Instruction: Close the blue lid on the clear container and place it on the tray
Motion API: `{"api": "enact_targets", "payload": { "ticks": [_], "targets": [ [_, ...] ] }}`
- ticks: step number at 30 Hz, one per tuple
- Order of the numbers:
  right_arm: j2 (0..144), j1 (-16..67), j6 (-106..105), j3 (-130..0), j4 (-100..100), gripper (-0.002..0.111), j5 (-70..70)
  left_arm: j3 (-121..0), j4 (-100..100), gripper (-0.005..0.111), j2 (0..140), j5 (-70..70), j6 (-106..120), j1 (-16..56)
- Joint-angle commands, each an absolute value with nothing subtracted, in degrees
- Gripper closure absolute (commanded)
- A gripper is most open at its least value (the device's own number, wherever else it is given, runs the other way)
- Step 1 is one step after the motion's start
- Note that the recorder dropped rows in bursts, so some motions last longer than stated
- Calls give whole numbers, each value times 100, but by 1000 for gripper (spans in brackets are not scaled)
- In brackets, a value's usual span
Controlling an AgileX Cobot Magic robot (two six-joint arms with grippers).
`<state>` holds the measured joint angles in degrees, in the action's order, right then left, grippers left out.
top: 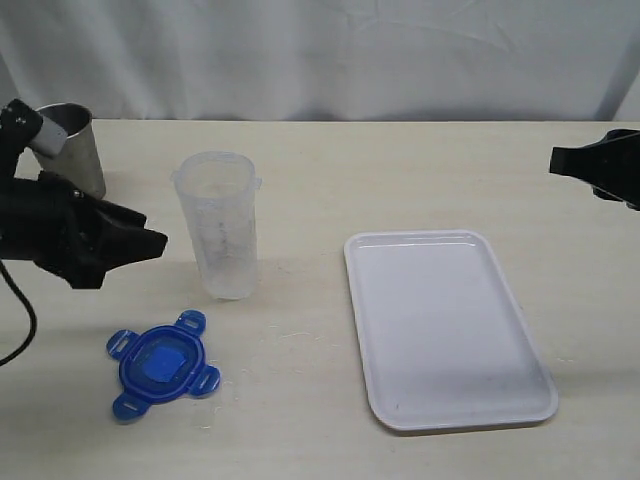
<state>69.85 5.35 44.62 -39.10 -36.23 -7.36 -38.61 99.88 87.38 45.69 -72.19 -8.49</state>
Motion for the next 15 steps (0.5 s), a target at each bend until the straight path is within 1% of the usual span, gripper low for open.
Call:
{"api": "enact_targets", "payload": {
  "ticks": [1, 3, 5, 7, 10, 12, 15],
  "targets": [
    [6993, 490, 4418, -3930, -3611, 76, -699, -3914, 9995, 79, 8362, 3532, -5091, -778],
    [6993, 490, 4418, -3930, -3611, 76, -623, -3904, 9995, 91, 8166, 2662, -4684, -711],
    [6993, 490, 4418, -3930, -3611, 76, -558, -3904, 9995, 96, 8048, 2441, -4391, -715],
    [6993, 490, 4410, -3930, -3624, 76, -522, -3901, 9995, 95, 7999, 2478, -4089, -715],
    [6993, 490, 4316, -3930, -3645, 76, -496, -3837, 9995, 84, 7999, 2381, -3684, -643],
    [6993, 490, 4287, -3930, -3645, 76, -496, -3733, 9995, 79, 7927, 1933, -2844, -513],
    [6993, 490, 4287, -3930, -3645, 76, -496, -3546, 9995, 76, 7667, 561, -777, -160]
  ]
}}
